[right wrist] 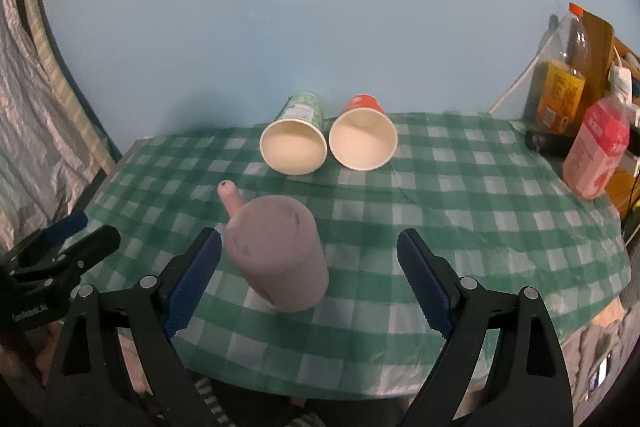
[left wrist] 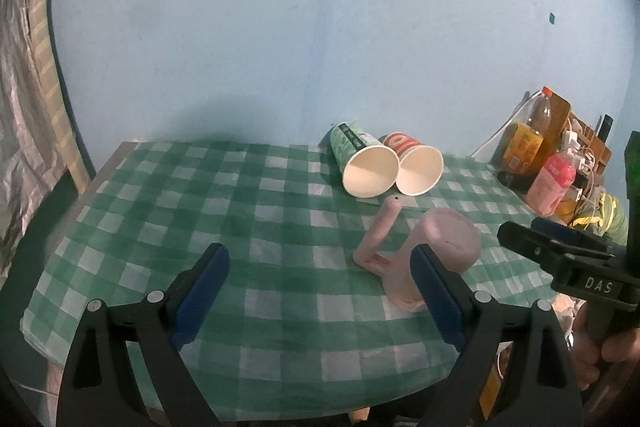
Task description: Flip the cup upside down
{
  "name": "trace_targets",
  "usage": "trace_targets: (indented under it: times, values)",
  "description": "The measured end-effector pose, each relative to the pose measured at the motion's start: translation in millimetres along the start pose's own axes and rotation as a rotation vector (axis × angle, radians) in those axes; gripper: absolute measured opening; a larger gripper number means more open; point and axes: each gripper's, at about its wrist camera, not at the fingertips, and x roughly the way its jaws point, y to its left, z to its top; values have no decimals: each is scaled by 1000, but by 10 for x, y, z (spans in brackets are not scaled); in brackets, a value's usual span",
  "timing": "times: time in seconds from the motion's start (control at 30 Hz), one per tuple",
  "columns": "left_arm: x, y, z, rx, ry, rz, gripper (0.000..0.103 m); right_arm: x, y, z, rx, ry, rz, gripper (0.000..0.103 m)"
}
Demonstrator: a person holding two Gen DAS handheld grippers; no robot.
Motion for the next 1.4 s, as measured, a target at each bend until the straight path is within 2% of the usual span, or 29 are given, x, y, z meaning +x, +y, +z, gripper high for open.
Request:
trace_targets:
  times: [0.13, 0.17, 0.2, 0.53, 0.8, 1.4]
  values:
    - [-52, -59, -33, 12, -24, 20, 94, 1, -33, -68, 16, 8, -7, 88]
    - [-59, -80, -38, 20, -26, 27, 96, 4, -40, -88, 19, 11, -7, 88]
    - [-59, -99, -41, 30, -26, 30, 103, 10, -48, -109, 24, 15, -5, 89]
    - [-121, -141, -4, 41, -61, 38, 103, 57, -74, -182, 25, 30, -19, 88]
    - [-47, -147, 15, 44, -18, 59, 103, 78, -91, -182, 22, 30, -22, 89]
    - [-1, -155, 5, 46, 5, 55, 103, 109, -89, -174, 19, 35, -18, 89]
